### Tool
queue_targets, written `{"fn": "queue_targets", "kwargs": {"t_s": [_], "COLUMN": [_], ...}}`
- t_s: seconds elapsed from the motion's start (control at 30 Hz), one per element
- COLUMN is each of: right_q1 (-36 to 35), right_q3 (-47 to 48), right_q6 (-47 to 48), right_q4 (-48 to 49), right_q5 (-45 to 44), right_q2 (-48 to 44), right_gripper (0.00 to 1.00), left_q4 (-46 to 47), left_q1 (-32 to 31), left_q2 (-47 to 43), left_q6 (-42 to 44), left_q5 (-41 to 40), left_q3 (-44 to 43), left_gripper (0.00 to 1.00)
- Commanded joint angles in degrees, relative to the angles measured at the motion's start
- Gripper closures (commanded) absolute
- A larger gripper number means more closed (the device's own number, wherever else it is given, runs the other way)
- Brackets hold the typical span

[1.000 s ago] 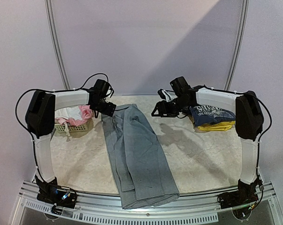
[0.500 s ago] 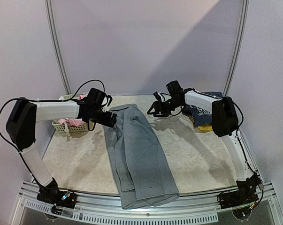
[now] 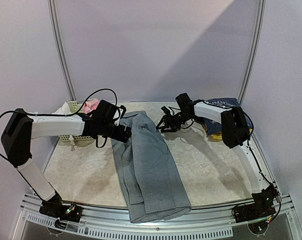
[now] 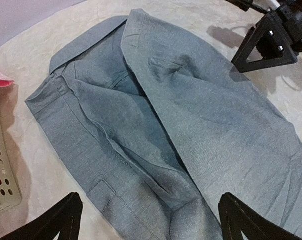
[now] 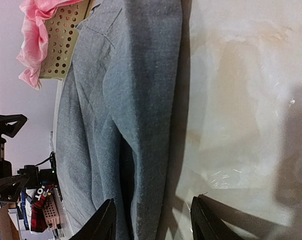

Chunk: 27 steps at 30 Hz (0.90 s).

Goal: Fold and stack the mixed laundry pile
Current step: Rotate the rectangle-folded shirt at the center of the board, then move the rectangle-folded shirt to the center of the board.

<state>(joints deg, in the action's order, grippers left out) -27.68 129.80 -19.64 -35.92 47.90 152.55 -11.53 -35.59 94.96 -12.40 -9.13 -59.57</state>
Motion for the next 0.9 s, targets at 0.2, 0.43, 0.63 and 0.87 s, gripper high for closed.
{"fn": "queue_targets", "kwargs": {"t_s": [0.2, 0.43, 0.63, 0.87], "right_q1": [-1.67, -1.64, -0.55, 2.87], "right_q3": [1.07, 0.99, -4.29, -13.97], "right_q6": [-0.29, -2.15, -4.21, -9.46], "right_q4": [-0.91, -0.56, 3.72, 12.04], "right_q5": [1.36, -0.62, -1.94, -4.88], "right_q2": [1.96, 1.59, -2.0, -7.94], "right_gripper": [0.64, 0.93, 1.0, 1.0], "left_q4": [1.4, 0.56, -0.56, -1.0], "left_q1": [-1.66, -2.35, -3.13, -3.67], "left_q2": [0.23, -0.36, -1.23, -1.63], "left_q6": [-1.57, -1.74, -1.92, -2.01], "left_q5": [-0.59, -0.83, -1.16, -1.14], "left_q3": [2.47, 3.2, 3.72, 4.39], "left_gripper": [0.06, 0.08, 0.1, 0.11]}}
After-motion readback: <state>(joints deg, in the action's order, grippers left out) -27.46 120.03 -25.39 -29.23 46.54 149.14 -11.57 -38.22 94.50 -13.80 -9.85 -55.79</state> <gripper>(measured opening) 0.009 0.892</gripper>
